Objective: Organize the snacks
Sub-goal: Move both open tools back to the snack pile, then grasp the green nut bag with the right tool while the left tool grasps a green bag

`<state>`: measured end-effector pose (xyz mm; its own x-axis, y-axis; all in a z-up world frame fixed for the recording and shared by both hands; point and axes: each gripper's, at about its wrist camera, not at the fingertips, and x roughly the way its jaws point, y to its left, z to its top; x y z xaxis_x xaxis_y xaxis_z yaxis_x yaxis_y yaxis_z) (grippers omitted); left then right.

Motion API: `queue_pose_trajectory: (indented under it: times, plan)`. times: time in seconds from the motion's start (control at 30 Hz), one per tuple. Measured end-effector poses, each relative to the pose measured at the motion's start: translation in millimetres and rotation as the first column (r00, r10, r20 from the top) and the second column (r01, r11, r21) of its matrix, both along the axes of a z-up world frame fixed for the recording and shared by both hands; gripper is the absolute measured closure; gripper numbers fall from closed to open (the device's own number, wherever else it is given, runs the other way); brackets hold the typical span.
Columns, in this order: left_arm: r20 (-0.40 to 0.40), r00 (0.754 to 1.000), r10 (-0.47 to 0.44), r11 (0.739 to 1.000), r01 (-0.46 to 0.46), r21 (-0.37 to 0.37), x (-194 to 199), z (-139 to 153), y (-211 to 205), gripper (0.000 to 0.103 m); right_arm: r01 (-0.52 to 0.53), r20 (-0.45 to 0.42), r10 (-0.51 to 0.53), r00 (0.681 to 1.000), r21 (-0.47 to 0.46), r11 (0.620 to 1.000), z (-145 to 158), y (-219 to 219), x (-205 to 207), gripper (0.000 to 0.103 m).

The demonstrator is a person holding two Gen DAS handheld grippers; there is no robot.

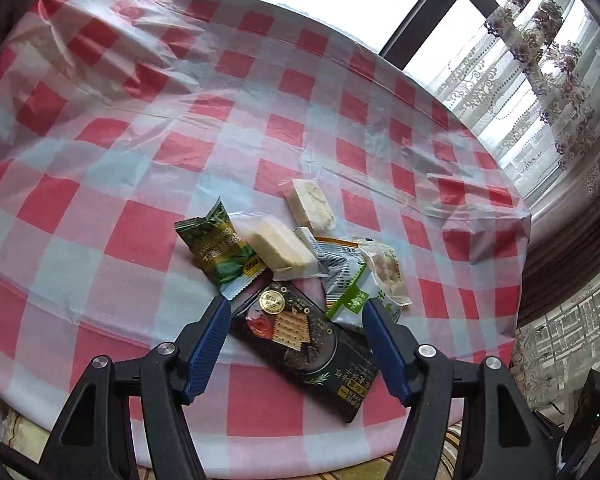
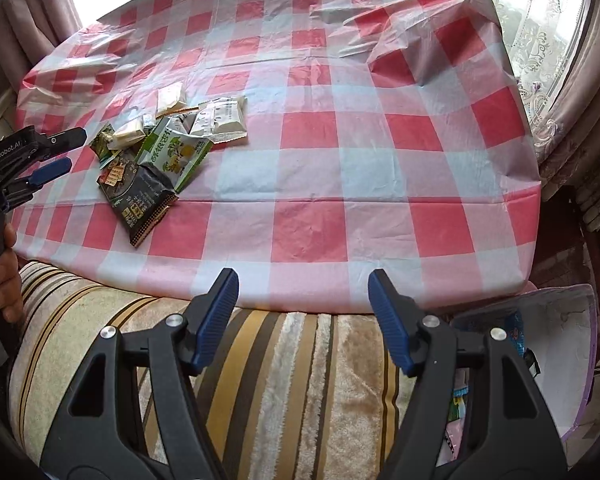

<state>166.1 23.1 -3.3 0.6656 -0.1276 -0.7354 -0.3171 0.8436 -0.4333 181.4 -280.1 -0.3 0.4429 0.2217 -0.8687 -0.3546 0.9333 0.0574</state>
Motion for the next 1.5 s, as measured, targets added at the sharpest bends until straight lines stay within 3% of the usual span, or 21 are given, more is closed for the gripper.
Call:
queue_pose_trajectory:
  times: [0.23,0.43,0.87,1.0,1.13,1.27,1.5]
  plan:
    - [-0.064,0.996,0.066,0.996,-0.069,-0.059,9,-24,34,0.036,-0.071,0.028,0.071,0.997,0.002,0.997,0,37,19,0.032]
    - [-0.073,0.994,0.087,0.992,-0.093,-0.08,17,-35,48,0.04,-0.148,0.063,0.148,0.987,-0.003,0.989,1,73,37,0.032]
    - [-0.059,0.996,0.071,0.993,-0.076,-0.085,40,-49,55,0.05,-0.373,0.063,0.376,0.924,-0.05,0.926,-19,144,58,0.032]
    - [-0.041,0.997,0.064,0.994,-0.067,-0.083,44,-50,56,0.051,-0.388,0.038,0.389,0.92,-0.041,0.921,-28,151,69,0.032]
    - [-0.032,0.997,0.064,0.994,-0.067,-0.085,46,-52,59,0.06,-0.377,0.013,0.377,0.926,-0.006,0.926,-33,150,78,0.033]
    - [-0.024,0.998,0.065,0.994,-0.067,-0.091,48,-53,60,0.065,-0.367,-0.003,0.367,0.93,0.001,0.93,-37,152,83,0.04]
    - [-0.019,0.998,0.066,0.993,-0.068,-0.1,48,-55,61,0.068,-0.37,0.035,0.37,0.928,-0.004,0.929,-30,155,83,0.038]
